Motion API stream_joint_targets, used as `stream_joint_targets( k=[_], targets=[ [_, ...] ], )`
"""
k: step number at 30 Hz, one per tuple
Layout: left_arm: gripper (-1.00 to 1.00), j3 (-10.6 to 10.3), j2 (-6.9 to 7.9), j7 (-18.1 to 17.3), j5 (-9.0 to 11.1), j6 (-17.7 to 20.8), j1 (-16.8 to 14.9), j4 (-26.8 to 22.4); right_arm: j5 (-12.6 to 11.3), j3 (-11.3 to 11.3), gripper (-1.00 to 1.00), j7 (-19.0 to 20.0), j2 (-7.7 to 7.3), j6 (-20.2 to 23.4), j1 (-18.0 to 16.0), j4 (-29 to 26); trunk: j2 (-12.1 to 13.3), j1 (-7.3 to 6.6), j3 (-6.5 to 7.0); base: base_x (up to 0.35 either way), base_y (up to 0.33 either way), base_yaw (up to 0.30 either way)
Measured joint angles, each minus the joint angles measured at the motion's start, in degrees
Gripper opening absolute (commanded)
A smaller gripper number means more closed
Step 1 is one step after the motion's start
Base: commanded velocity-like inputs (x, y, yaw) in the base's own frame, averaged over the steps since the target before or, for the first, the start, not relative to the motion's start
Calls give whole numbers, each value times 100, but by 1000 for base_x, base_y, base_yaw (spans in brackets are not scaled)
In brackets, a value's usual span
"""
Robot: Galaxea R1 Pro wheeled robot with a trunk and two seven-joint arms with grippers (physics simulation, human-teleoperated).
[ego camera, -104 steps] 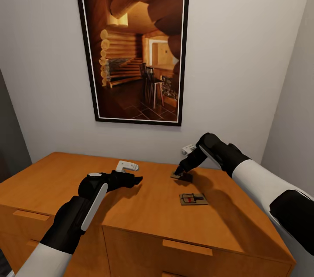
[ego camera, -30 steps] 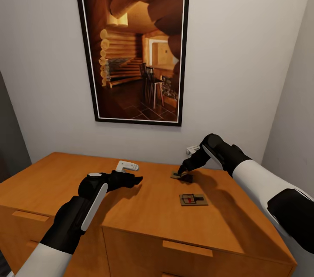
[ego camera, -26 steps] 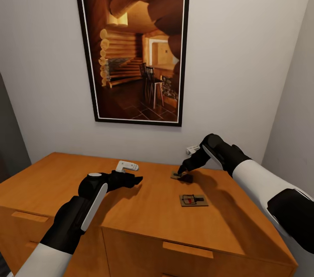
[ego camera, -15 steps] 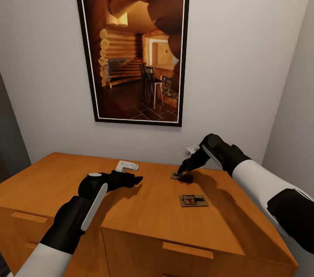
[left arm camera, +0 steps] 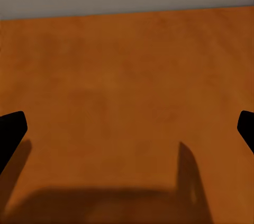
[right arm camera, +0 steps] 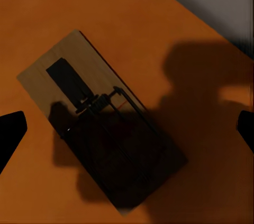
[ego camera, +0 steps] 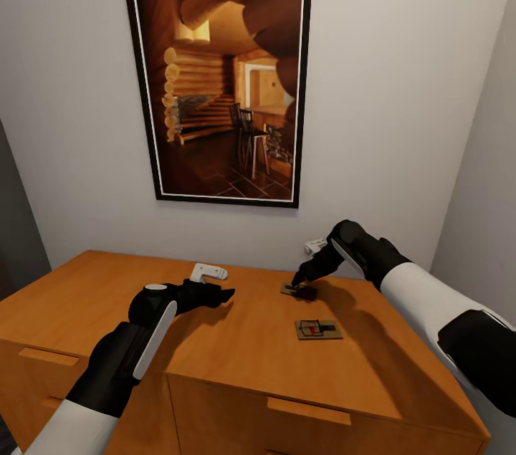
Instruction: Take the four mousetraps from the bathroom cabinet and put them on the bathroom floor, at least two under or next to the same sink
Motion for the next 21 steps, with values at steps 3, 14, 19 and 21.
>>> stream_joint_targets(
  k=[3, 14, 19, 21],
  targets=[
    [100, 0, 0, 0, 3, -2, 0, 0, 3, -3, 100, -78, 7, 0, 0, 21, 0, 0, 0, 0, 0, 0],
    [100, 0, 0, 0, 6, -4, 0, 0, 4, -10, 100, -277, 22, 1, 0, 64, 0, 0, 0, 0, 0, 0],
    [100, 0, 0, 0, 6, -4, 0, 0, 5, -15, 100, -348, 23, 1, 0, 71, 0, 0, 0, 0, 0, 0],
    [100, 0, 0, 0, 6, -4, 0, 0, 5, -17, 100, -380, 23, 2, 0, 73, 0, 0, 0, 0, 0, 0]
  ],
)
